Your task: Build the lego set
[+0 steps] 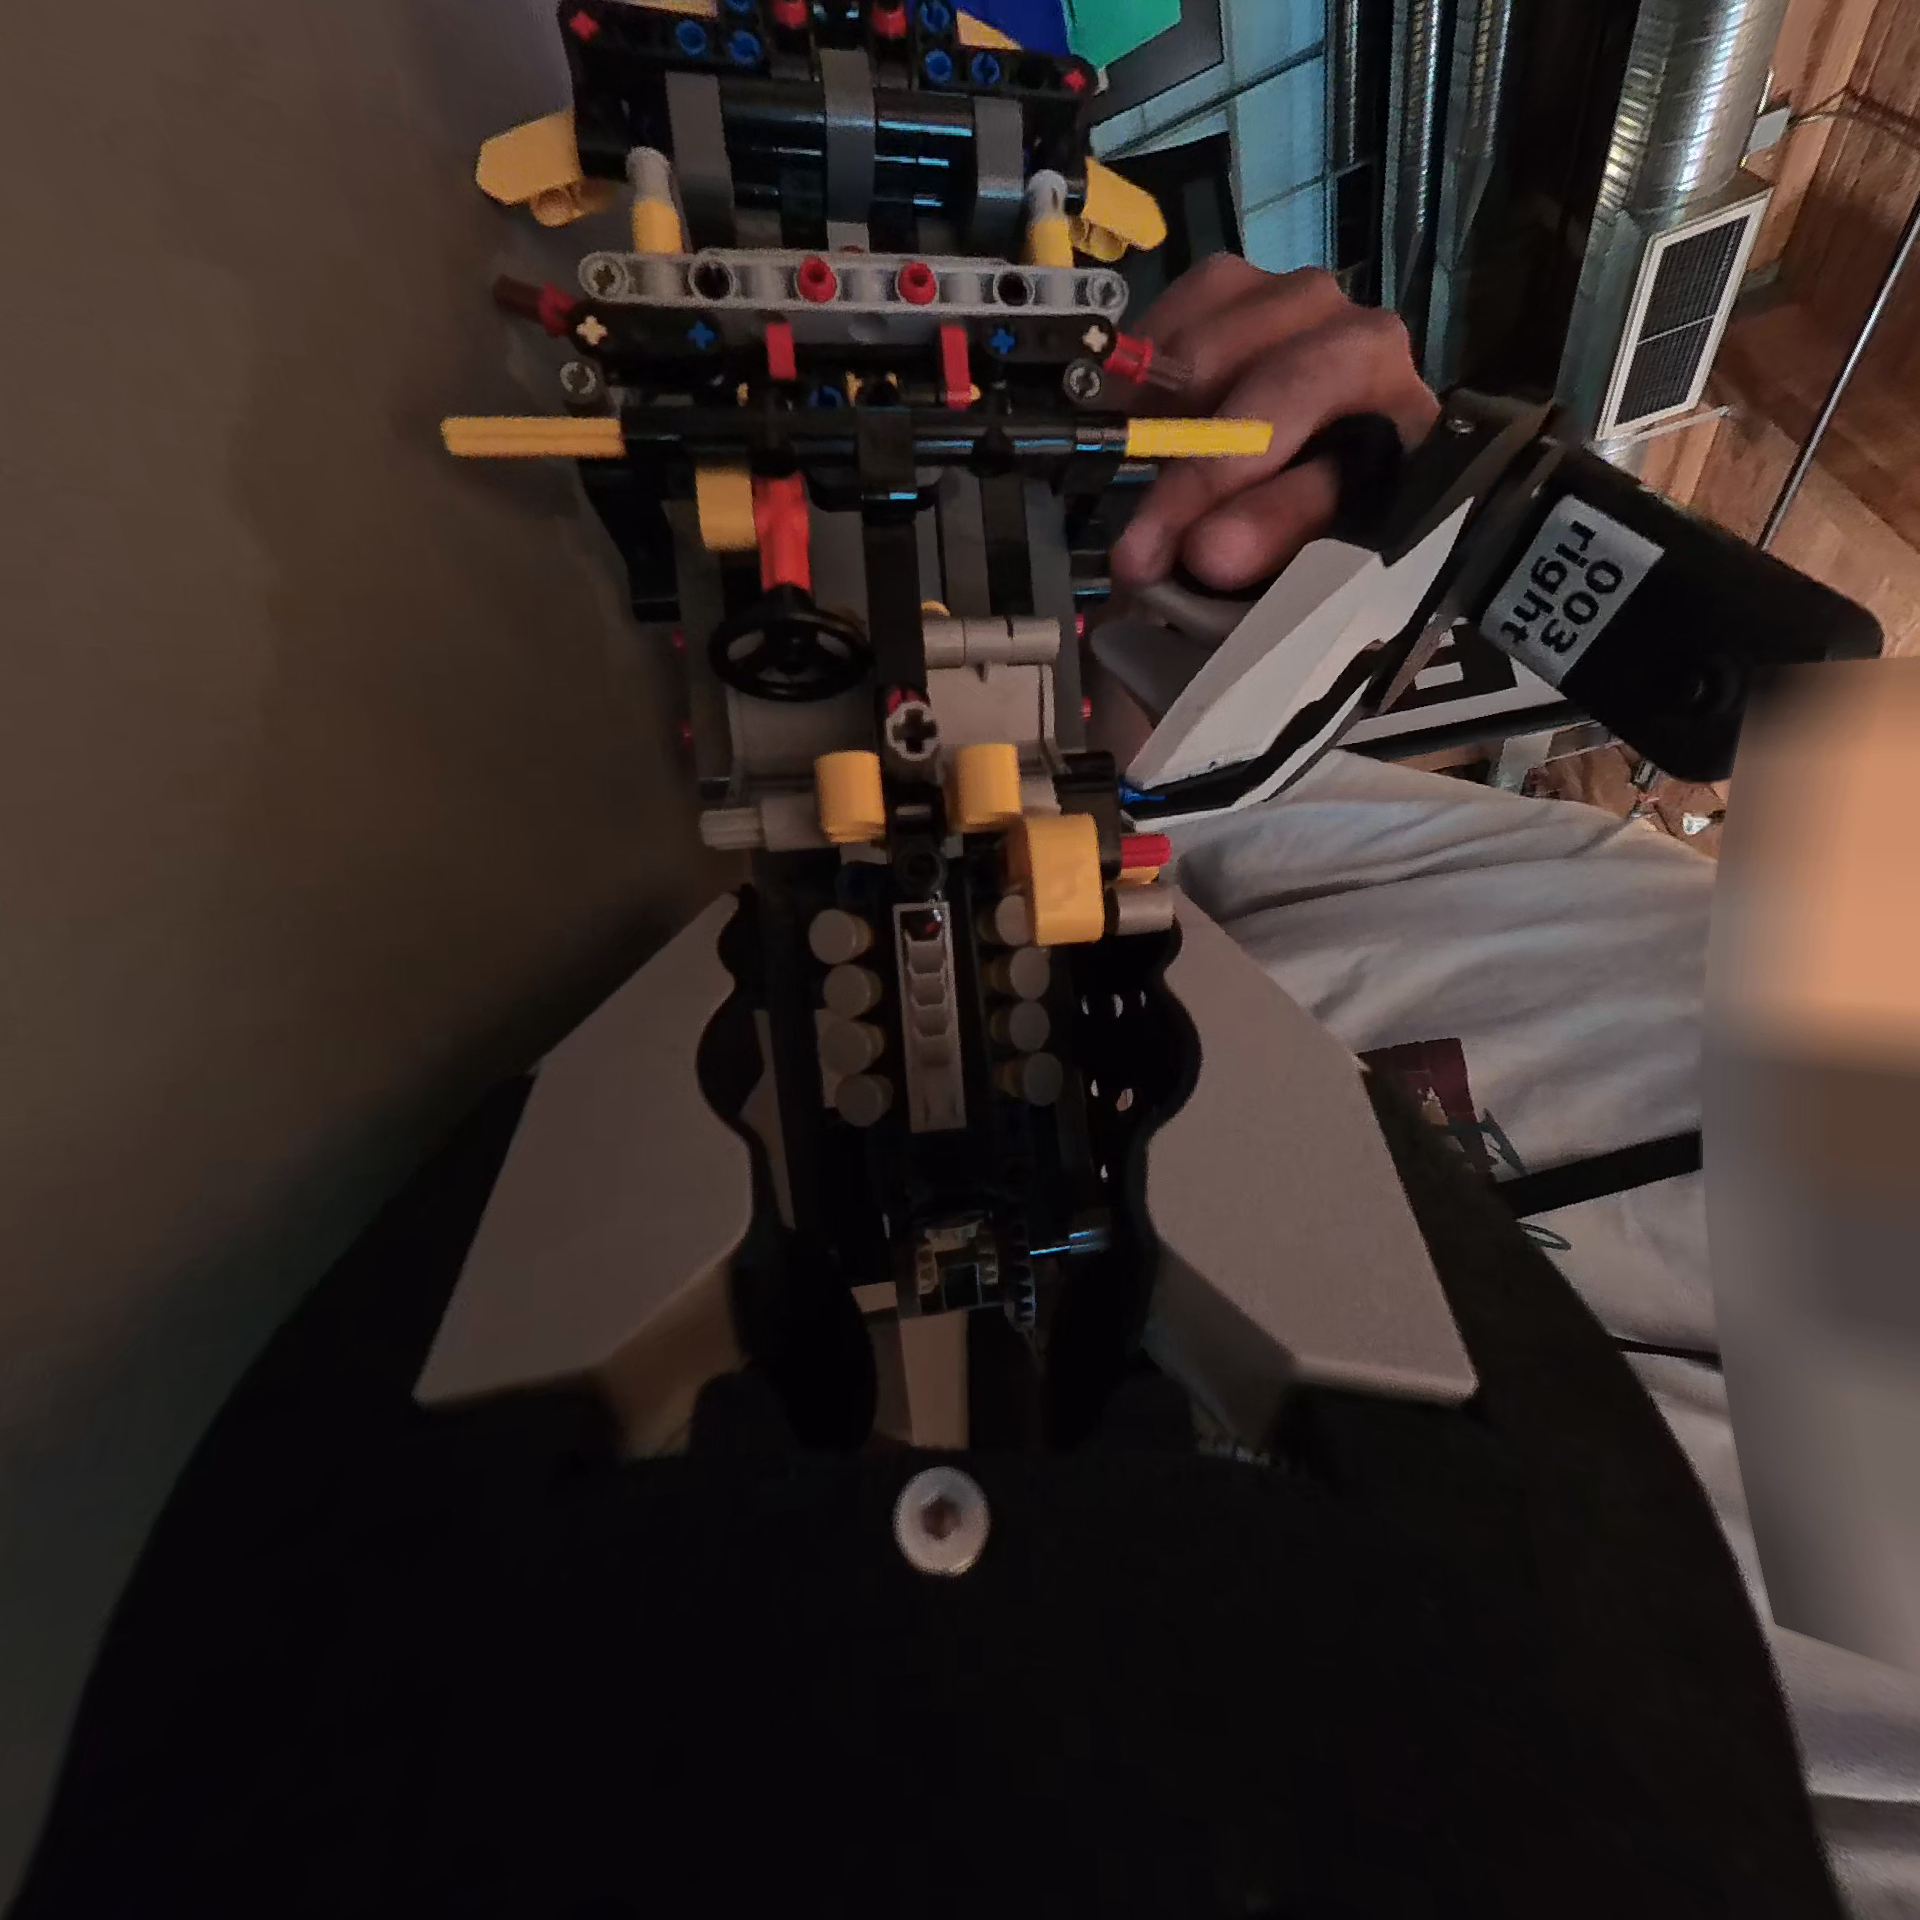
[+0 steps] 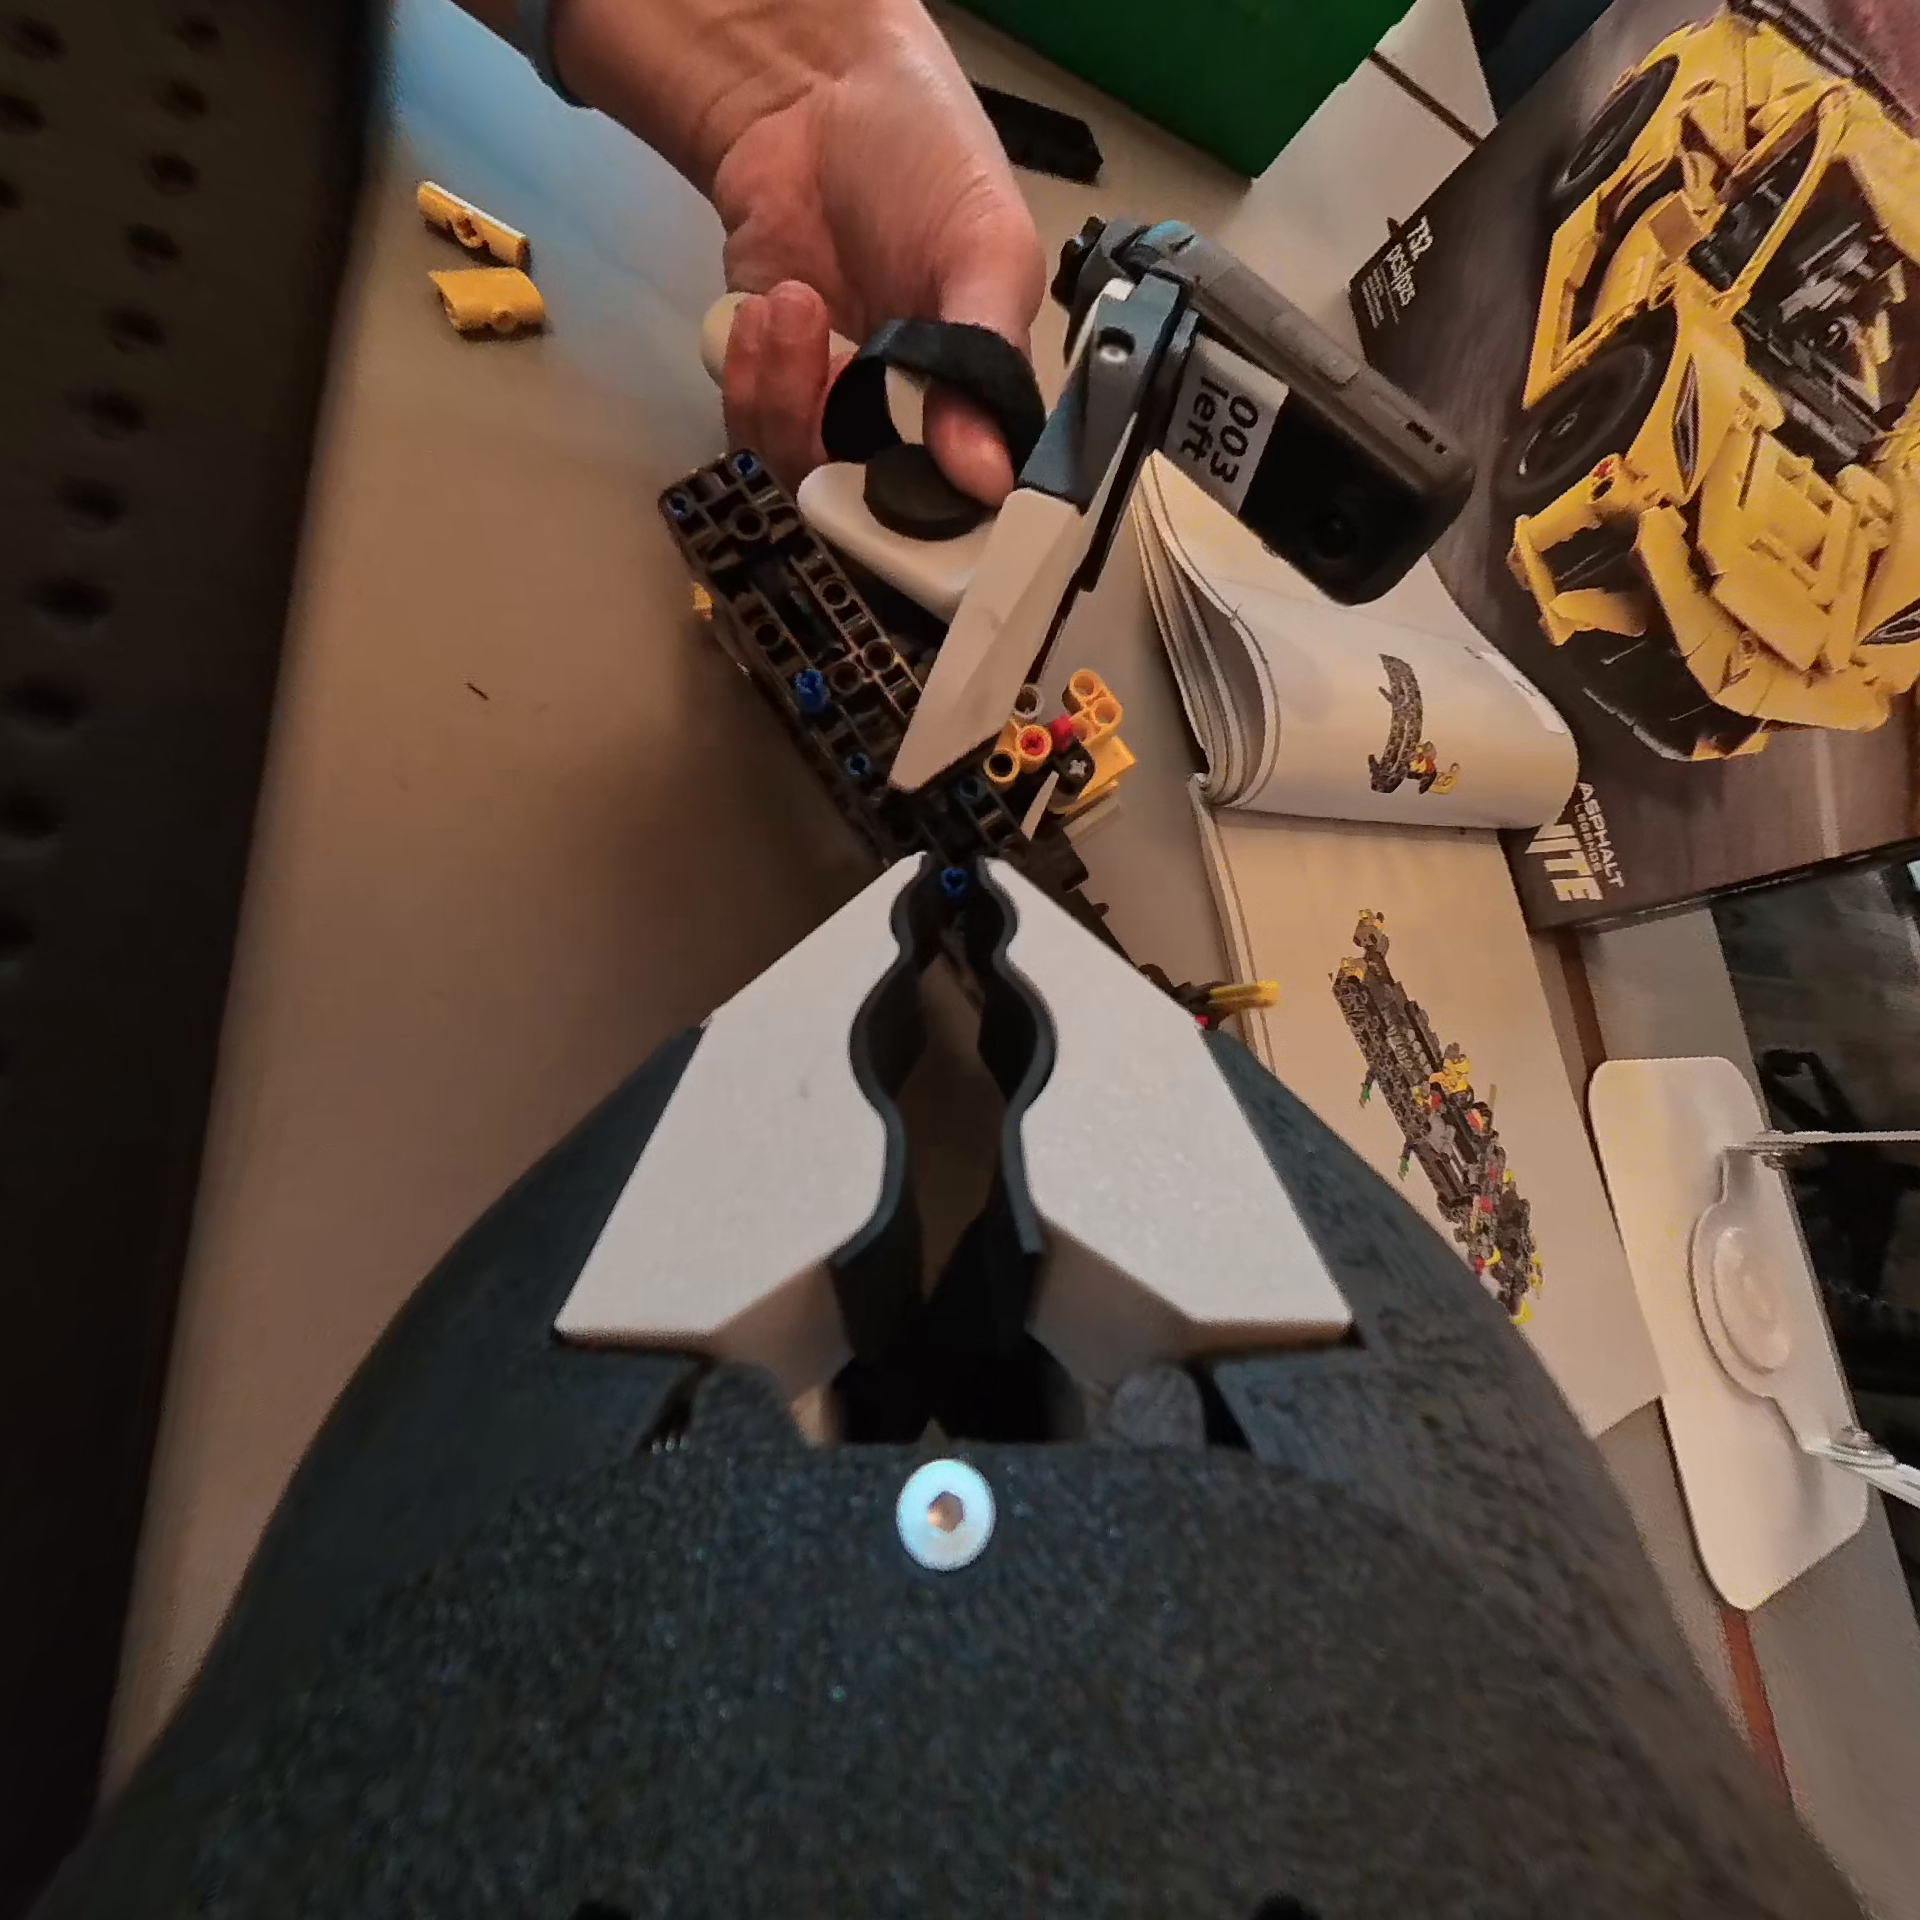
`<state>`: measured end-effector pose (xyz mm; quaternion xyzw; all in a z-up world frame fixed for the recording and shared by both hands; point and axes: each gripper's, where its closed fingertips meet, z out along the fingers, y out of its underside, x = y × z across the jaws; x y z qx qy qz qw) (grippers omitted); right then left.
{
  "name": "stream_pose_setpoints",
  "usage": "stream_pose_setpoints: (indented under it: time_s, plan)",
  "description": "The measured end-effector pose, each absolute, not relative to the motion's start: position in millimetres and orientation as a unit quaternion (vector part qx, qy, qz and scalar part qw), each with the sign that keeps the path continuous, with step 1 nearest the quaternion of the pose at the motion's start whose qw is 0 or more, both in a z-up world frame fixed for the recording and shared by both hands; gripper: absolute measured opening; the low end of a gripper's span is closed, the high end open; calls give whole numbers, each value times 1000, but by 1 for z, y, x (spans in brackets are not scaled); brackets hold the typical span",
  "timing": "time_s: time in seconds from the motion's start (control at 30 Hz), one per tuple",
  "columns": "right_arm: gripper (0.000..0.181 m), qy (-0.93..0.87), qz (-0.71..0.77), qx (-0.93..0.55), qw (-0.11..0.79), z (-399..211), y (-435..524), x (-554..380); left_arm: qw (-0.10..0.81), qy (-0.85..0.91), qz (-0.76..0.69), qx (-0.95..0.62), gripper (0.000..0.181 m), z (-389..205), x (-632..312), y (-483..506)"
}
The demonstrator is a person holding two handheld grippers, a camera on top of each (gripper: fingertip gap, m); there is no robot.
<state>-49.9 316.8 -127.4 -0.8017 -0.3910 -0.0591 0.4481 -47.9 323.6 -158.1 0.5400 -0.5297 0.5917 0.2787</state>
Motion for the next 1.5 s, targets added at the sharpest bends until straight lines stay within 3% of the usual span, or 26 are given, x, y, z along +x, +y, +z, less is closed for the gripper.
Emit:
stream_pose_setpoints:
  time_s: [0.7,0.87,1.03,1.17,1.37,1.47,1.5]
  plan:
    - [5,-376,-70,-807,449,-132,317,-49,260,-549,583,539,77,-160,-46,325]
    - [5,-315,-39,-816,483,-115,315,-55,248,-551,605,519,74,-148,-51,319]
    - [25,-83,144,-717,676,-38,288,-63,194,-560,652,473,77,-118,-51,300]
    - [43,121,287,-573,758,-22,258,-23,99,-556,700,437,74,-94,-39,289]
    - [106,110,418,-563,705,-43,268,-49,-7,-521,761,386,74,-56,-37,281]
    - [104,65,392,-589,704,-40,280,-59,-43,-520,766,375,74,-49,-38,278]
    - [94,62,394,-587,704,-38,281,-57,-59,-524,764,372,74,-48,-38,278]
